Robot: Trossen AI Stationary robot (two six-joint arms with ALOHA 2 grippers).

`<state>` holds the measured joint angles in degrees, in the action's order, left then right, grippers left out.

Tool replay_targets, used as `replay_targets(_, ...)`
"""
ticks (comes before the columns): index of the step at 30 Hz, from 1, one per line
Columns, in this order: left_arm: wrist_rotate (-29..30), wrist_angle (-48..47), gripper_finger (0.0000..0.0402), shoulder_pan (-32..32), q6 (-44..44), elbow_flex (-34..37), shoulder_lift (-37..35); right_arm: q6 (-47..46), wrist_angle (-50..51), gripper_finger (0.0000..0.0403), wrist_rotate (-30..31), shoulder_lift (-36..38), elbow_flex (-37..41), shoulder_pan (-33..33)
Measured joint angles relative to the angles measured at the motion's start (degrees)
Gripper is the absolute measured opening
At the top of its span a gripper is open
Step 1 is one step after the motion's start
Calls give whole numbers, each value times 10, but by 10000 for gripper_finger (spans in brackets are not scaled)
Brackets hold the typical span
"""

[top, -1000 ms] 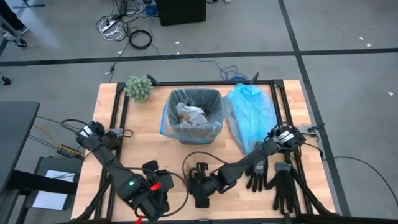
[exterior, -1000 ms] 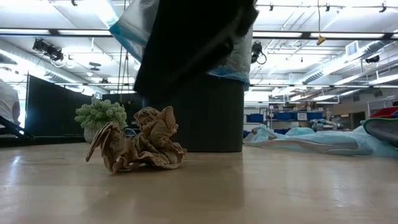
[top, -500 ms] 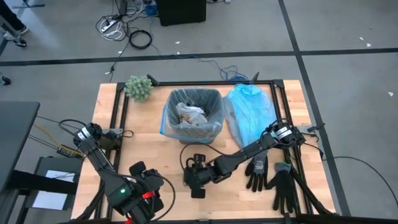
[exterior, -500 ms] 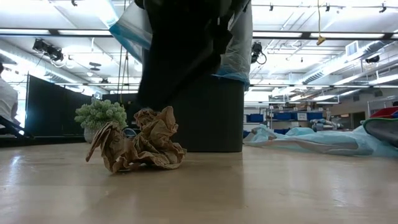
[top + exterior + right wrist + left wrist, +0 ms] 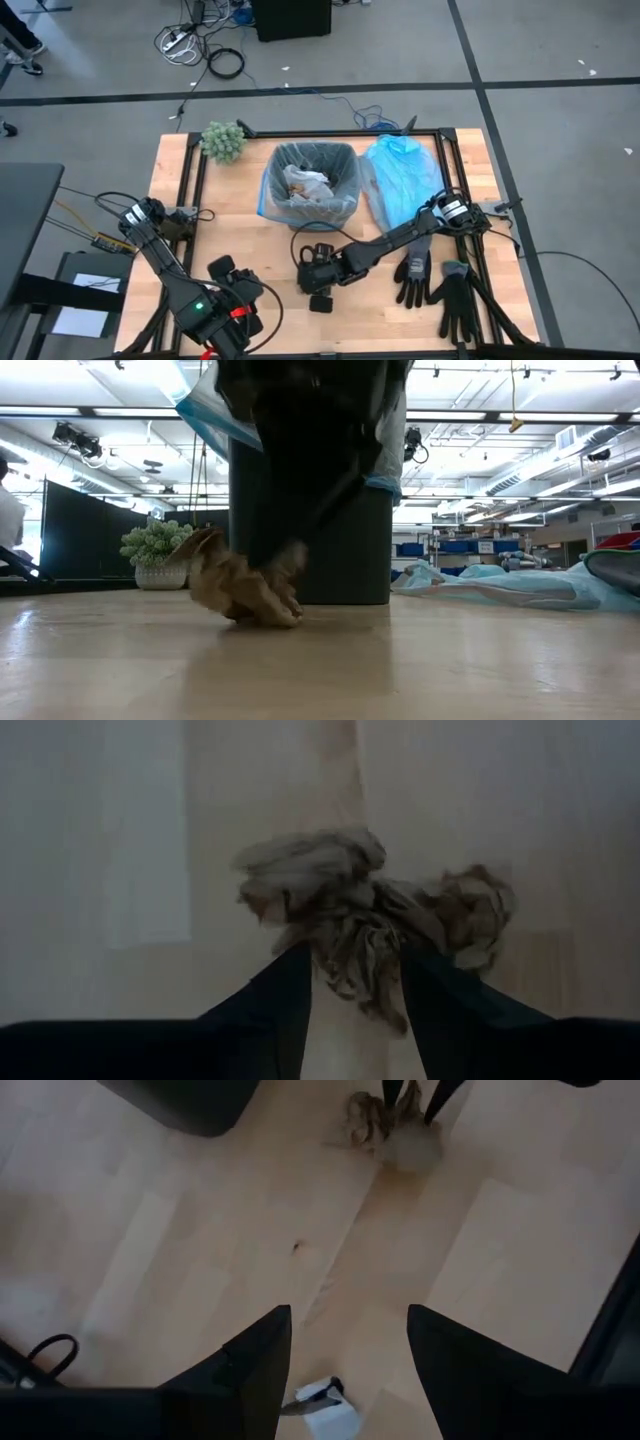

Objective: Place trash/remove bag and relplace
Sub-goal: Put the brown napkin into the trash bin

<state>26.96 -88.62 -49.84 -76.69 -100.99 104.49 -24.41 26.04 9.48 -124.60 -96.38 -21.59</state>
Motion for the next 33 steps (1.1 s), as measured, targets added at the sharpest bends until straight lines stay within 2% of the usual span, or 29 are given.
replay_targets(5, 1, -8, 211, -1, 0, 0, 0, -20, -1, 106, -14, 0, 23, 1)
replay_targets(10, 3, -14, 211, -5, 0, 0, 0, -59, 9, 18, -27, 0, 40, 3)
replay_targets(11, 4, -14, 211, -5, 0, 0, 0, -60, 11, 10, -29, 0, 36, 3)
replay_targets(17, 13, -14, 211, -5, 0, 0, 0, -64, 42, 1, -14, 0, -9, -3)
replay_targets(23, 41, -14, 211, -2, 6, 0, 0, -55, 112, 1, 10, 0, -108, -13)
replay_targets(33, 60, 28, 211, 55, 157, 0, 0, -25, 294, 0, 105, 1, -324, -31)
